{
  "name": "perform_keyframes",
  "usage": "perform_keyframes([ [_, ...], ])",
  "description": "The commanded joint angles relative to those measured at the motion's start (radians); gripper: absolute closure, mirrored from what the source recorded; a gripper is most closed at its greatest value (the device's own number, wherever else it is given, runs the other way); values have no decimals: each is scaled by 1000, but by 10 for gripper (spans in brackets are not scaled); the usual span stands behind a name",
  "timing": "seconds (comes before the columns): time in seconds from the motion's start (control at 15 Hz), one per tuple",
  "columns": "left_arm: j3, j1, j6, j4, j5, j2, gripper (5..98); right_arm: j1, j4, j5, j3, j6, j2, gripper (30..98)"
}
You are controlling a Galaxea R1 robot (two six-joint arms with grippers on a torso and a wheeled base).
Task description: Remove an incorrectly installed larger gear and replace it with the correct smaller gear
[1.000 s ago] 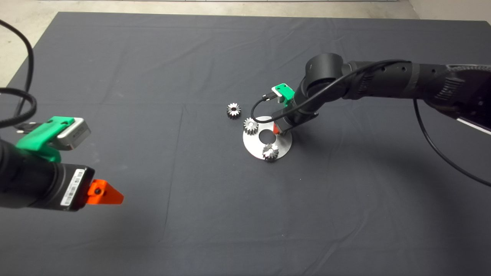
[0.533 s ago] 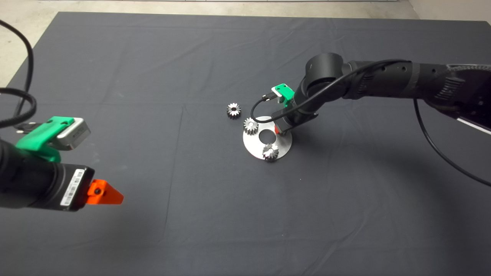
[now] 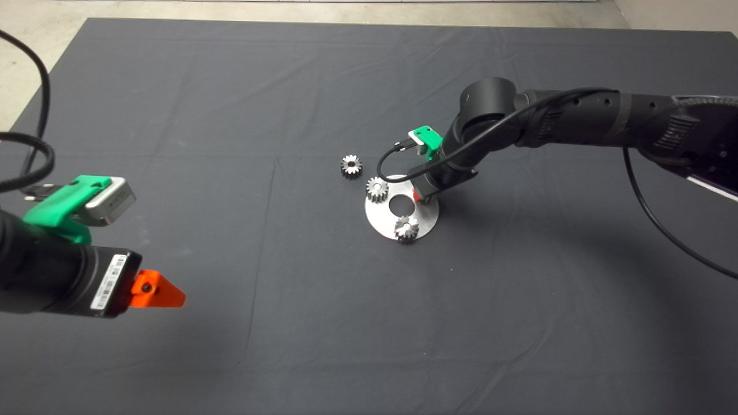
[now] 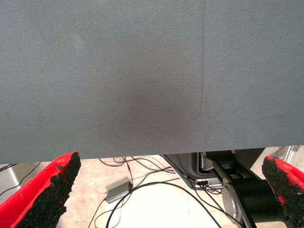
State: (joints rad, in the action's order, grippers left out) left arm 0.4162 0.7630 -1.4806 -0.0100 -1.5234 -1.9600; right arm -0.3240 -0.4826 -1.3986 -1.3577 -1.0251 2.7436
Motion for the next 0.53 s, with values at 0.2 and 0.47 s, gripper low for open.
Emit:
perform_keyframes([
  [0.2, -11, 16, 0, 15, -4, 3, 55, -24, 12, 12, -10, -1, 5, 802],
  [0.47, -11, 16, 0, 15, -4, 2, 55, -29, 12, 10, -4, -1, 6, 811],
])
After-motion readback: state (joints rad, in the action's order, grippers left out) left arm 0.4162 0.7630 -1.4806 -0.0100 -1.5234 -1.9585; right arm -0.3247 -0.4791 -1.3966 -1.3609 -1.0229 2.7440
